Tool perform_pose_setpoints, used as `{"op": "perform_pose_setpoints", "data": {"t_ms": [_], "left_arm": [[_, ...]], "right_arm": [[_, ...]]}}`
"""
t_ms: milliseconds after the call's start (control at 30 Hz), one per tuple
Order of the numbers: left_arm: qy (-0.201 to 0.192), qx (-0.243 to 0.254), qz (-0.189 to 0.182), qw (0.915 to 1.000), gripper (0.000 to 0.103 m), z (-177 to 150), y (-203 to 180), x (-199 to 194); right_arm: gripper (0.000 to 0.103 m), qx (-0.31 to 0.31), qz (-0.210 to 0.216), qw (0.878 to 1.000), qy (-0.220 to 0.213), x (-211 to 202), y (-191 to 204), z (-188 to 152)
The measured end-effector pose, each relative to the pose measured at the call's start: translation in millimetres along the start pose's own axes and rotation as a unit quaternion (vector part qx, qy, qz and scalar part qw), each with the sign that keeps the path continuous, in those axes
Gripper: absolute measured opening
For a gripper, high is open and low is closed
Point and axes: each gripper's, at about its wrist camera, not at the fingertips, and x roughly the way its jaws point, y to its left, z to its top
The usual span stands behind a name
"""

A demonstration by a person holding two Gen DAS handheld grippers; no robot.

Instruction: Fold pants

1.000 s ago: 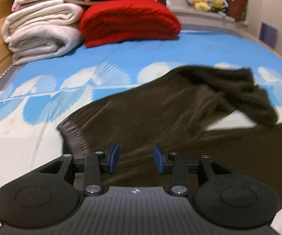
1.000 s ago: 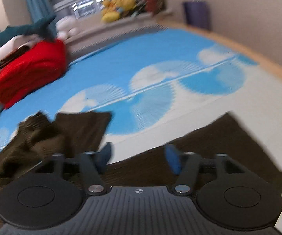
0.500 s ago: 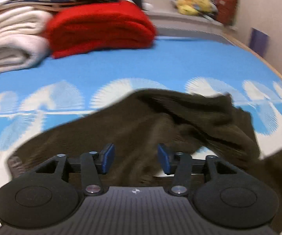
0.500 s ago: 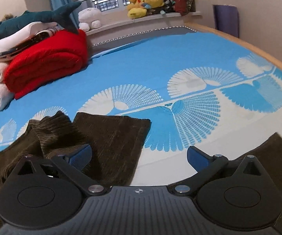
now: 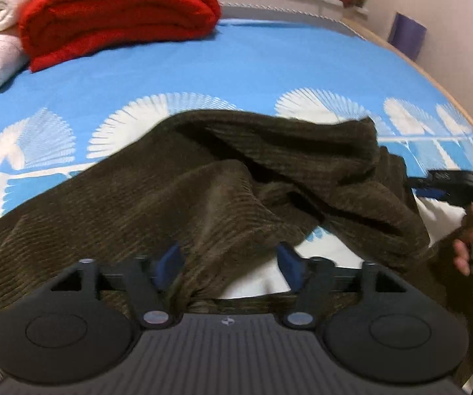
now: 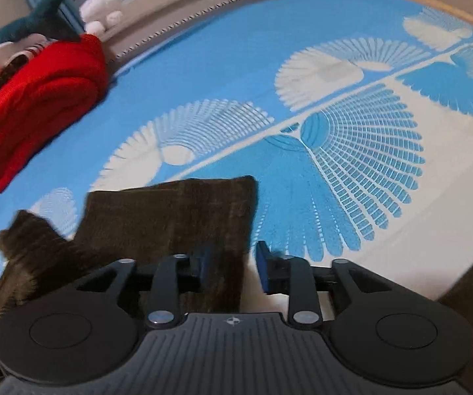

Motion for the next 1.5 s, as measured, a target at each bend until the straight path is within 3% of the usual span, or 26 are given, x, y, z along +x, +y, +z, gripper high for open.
{"op": "perform_pose_setpoints", "data": {"t_ms": [167, 233, 267, 300, 333, 367, 500, 600, 633, 700, 733, 767, 867, 967, 1067, 1200, 1267, 1367, 1433, 1500], "left_arm": [[0.006, 0.062, 0.025, 0.9978, 0.069, -5, -17, 14], [0.012, 0.067, 0.036, 0.9971, 0.054, -6, -15, 22], [0.02, 0.064, 0.04, 0.997, 0.037, -6, -12, 26], [0.028, 0.061, 0.045, 0.9968, 0.027, -6, -9, 31], [0.033, 0.062, 0.051, 0.9962, 0.022, -7, -6, 33], [0.034, 0.065, 0.056, 0.9957, 0.016, -7, -6, 34], [0.024, 0.054, 0.059, 0.9965, 0.011, 0, 1, 28], [0.015, 0.046, 0.067, 0.9966, 0.01, 3, 9, 23], [0.014, 0.044, 0.069, 0.9966, 0.01, 3, 12, 22], [0.018, 0.044, 0.065, 0.9968, 0.01, 4, 15, 22], [0.021, 0.049, 0.063, 0.9966, 0.009, 2, 14, 22], [0.027, 0.057, 0.063, 0.996, 0.009, 1, 13, 23], [0.045, 0.078, 0.053, 0.9945, 0.01, -5, 10, 26], [0.067, 0.093, 0.028, 0.993, 0.013, -9, 7, 28], [0.074, 0.128, 0.025, 0.9887, 0.016, -15, -2, 30], [0.075, 0.134, 0.013, 0.9881, 0.018, -17, -3, 31], [0.073, 0.139, 0.012, 0.9875, 0.018, -19, -4, 33], [0.071, 0.15, 0.0, 0.986, 0.02, -22, -9, 36], [0.078, 0.16, -0.02, 0.9838, 0.035, -26, -15, 37], [0.089, 0.166, -0.051, 0.9808, 0.06, -29, -19, 35]], "right_arm": [[0.037, -0.016, 0.012, 1.0, -0.01, 17, 7, 6], [0.037, -0.017, 0.019, 1.0, -0.01, 21, 8, 9], [0.03, -0.018, 0.019, 1.0, -0.011, 23, 10, 10], [0.022, -0.018, 0.018, 1.0, -0.01, 25, 10, 12], [0.013, -0.015, 0.023, 1.0, -0.008, 27, 9, 14], [0.011, -0.009, 0.03, 0.999, -0.007, 28, 8, 15], [0.008, 0.003, 0.062, 0.998, -0.021, 20, 8, 25], [0.006, 0.053, 0.093, 0.99, -0.093, -13, -1, 43], [0.006, 0.081, 0.087, 0.982, -0.147, -32, -9, 47], [0.006, 0.121, 0.009, 0.962, -0.245, -68, -25, 50], [0.006, 0.141, -0.027, 0.953, -0.265, -76, -34, 49], [0.006, 0.163, -0.067, 0.948, -0.264, -77, -48, 48], [0.006, 0.213, -0.16, 0.943, -0.199, -58, -85, 37], [0.012, 0.243, -0.16, 0.947, -0.134, -35, -110, 28], [0.022, 0.254, -0.153, 0.947, -0.119, -27, -122, 26], [0.023, 0.23, -0.144, 0.955, -0.12, -18, -122, 30], [0.008, 0.216, -0.136, 0.959, -0.121, -17, -121, 31], [0.006, 0.226, -0.145, 0.951, -0.154, -31, -129, 36], [0.006, 0.229, -0.166, 0.94, -0.188, -44, -135, 40], [0.006, 0.232, -0.208, 0.931, -0.192, -48, -147, 41]]}}
